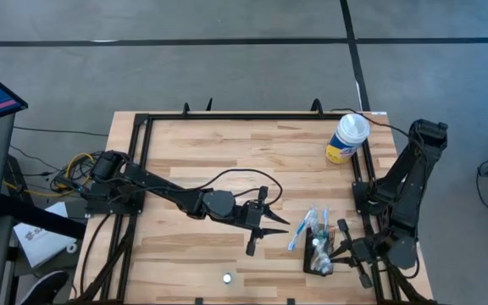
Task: Pick & Place toothbrushing station
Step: Put the blue toothbrush into the black wire organizer
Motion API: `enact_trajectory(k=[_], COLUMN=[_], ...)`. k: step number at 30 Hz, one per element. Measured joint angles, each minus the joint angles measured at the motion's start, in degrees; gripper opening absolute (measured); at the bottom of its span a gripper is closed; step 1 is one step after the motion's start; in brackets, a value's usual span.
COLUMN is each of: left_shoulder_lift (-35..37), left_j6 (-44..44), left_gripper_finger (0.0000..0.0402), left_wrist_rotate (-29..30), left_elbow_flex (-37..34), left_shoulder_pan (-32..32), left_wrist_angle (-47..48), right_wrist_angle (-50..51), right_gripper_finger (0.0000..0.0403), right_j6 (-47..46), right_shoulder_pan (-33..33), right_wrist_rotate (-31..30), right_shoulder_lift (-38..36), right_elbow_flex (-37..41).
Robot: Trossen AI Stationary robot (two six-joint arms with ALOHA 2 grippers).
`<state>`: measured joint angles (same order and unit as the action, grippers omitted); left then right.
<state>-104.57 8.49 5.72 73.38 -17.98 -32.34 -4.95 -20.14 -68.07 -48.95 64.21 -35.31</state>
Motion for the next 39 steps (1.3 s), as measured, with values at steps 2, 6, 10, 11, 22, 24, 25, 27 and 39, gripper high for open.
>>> enact_trajectory(k=[2, 6, 10, 11, 22, 24, 25, 27, 39], left_shoulder_lift=[0.0, 0.0, 0.0, -0.2, -10.1, -12.0, -12.8, -14.4, -23.3], left_j6=[0.0, 0.0, -3.0, -4.7, -10.8, -12.0, -12.9, -14.6, -16.3], left_gripper_finger=[0.0088, 0.0088, 0.0088, 0.0088, 0.0088, 0.0088, 0.0088, 0.0088, 0.0088], left_wrist_rotate=[0.0, 0.0, 0.0, -0.1, -3.2, -3.2, -3.2, -3.2, -3.2], left_elbow_flex=[0.0, 0.0, 0.0, 0.0, 0.0, 0.5, 1.0, 2.5, 12.4], left_shoulder_pan=[0.0, 0.0, 0.0, 0.0, -1.4, -1.5, -1.5, -1.5, -2.5], left_wrist_angle=[0.0, 0.0, -0.8, -2.0, -17.6, -19.7, -19.8, -20.2, -19.9], right_wrist_angle=[-0.1, 0.0, 0.4, 0.4, 0.4, 0.4, 0.4, 0.4, 1.2], right_gripper_finger=[0.0, 0.0, 0.0, 0.0, 0.0, 0.0, 0.0, 0.0, 0.0], right_j6=[-0.7, -0.9, -0.9, -0.9, -0.9, -0.9, -0.9, -1.2, -2.4], right_shoulder_pan=[0.0, 0.0, 0.0, 0.1, 1.9, 1.9, 1.9, 1.9, 1.8], right_wrist_rotate=[0.0, 0.0, 0.0, 0.0, 0.9, 0.9, 0.9, 0.9, 0.9], right_shoulder_lift=[0.3, 0.3, 0.3, 0.3, 0.3, 0.3, 0.3, 0.3, 0.3], right_elbow_flex=[0.0, 0.0, 0.0, 0.0, 0.0, 0.0, 0.0, 0.0, 0.0])
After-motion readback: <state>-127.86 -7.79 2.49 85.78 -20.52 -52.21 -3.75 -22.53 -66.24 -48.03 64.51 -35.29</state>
